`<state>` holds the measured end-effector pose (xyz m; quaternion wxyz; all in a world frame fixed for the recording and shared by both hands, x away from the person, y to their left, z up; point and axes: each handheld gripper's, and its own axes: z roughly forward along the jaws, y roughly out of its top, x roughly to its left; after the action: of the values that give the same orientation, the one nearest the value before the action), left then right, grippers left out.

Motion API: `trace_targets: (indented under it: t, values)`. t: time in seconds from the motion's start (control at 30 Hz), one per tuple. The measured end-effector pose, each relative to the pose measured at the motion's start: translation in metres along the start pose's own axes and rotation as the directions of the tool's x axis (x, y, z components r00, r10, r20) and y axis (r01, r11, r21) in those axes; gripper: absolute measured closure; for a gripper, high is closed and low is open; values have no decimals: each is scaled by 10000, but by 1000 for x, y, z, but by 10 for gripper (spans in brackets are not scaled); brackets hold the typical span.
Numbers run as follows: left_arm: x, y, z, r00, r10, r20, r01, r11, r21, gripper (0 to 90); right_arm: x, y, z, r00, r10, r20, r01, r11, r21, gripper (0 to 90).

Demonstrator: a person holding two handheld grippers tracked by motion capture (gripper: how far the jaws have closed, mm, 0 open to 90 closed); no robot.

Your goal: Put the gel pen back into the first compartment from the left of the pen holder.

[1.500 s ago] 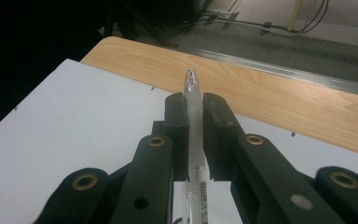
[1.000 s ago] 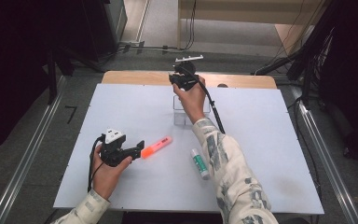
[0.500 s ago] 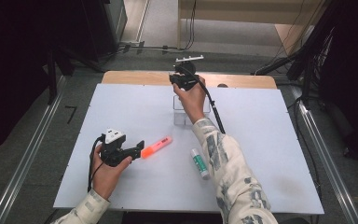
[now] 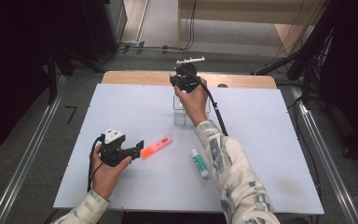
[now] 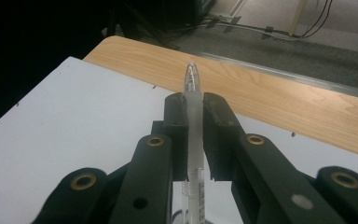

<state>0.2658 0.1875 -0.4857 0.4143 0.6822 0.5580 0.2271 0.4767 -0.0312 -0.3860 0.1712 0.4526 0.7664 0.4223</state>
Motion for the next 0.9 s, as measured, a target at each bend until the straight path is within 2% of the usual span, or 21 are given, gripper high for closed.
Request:
trace_targets:
  t: [0.6, 0.9]
  values:
    - [-2, 0, 1, 10000, 76, -6, -76, 9999, 74, 227, -1, -32, -16, 9990, -391, -211, 389, 9992, -99, 781]
    - [-2, -1, 2, 10000, 93, 4, -93, 9999, 98, 227, 0, -45, -18, 9982, -525, -274, 525, 9986, 4, 766]
